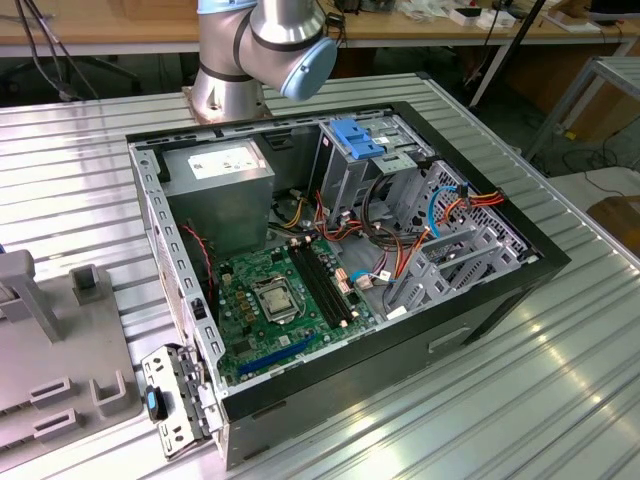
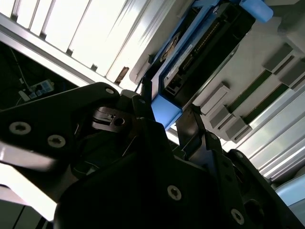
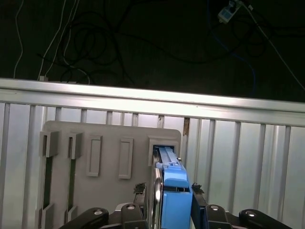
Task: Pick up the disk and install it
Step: 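Pick up the disk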
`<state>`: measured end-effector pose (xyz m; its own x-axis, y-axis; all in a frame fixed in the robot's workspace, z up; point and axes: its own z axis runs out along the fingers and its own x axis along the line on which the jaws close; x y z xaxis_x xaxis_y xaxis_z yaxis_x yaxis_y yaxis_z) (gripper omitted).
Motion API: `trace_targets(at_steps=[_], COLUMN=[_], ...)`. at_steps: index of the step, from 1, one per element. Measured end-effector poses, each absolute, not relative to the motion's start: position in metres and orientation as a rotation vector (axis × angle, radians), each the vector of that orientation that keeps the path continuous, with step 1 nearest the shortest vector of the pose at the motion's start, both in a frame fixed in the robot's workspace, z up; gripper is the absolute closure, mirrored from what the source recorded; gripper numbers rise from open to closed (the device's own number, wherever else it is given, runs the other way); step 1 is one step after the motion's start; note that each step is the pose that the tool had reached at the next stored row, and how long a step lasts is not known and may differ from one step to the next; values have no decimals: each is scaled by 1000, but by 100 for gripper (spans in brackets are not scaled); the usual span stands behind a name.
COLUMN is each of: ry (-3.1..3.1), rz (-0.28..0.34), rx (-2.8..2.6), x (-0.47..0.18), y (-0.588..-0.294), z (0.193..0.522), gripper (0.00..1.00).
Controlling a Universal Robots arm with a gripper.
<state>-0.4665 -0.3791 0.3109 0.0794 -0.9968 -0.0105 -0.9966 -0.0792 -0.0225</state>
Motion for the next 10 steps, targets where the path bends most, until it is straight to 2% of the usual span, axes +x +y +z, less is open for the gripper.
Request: trace_targets(at_steps=[10], ry=[2148], rz=[-12], rx=[-2260], x=[-467], y=[-379], z=[309], gripper=[52])
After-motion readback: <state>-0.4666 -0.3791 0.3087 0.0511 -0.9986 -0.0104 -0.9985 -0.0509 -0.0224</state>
